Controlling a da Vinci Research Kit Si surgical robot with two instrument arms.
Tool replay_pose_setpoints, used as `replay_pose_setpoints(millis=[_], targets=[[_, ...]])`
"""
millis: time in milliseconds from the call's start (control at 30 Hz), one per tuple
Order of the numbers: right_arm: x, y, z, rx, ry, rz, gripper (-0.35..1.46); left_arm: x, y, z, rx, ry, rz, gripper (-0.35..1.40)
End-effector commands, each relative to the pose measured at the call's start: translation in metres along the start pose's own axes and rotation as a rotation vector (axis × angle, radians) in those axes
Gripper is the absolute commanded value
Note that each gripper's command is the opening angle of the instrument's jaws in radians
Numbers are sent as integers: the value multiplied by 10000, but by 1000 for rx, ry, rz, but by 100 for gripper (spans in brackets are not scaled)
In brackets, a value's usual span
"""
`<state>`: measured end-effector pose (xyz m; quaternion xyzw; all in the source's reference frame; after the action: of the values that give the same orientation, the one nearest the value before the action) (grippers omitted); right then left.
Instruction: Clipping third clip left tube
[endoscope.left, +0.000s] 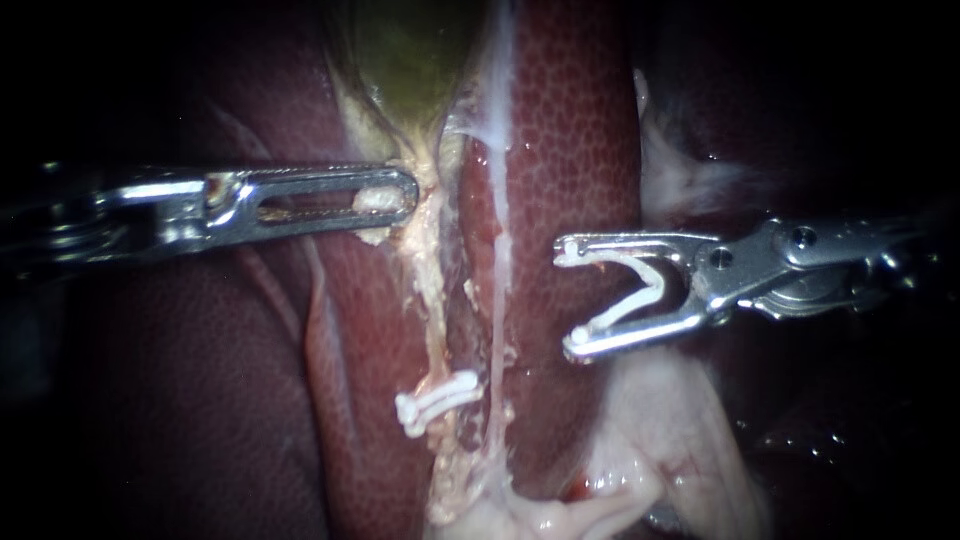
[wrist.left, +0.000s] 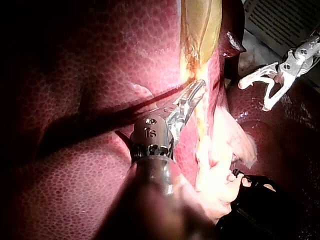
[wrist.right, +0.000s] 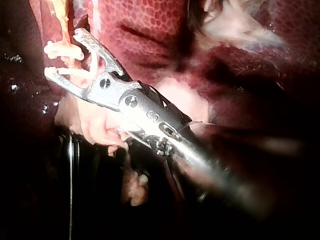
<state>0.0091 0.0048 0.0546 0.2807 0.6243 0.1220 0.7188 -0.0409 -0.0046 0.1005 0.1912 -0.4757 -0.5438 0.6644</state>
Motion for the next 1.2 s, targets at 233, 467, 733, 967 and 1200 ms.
replay_pose_setpoints(millis=[233,467,733,967,1200], targets=[[0,-1,0,1,0,-1,60,-6,-5,-14,5,5,-3,-25],[-1,-1,0,1,-1,-1,60,-35,-9,-49,-5,-13,-19,-23],[-1,-1,0,1,0,-1,60,-50,-10,-73,-9,-36,-35,-23],[-1,-1,3,-1,2,-1,60,-50,-11,-73,-9,-37,-35,-23],[-13,2,43,17,22,-17,60,-49,-10,-73,-10,-37,-34,-23]])
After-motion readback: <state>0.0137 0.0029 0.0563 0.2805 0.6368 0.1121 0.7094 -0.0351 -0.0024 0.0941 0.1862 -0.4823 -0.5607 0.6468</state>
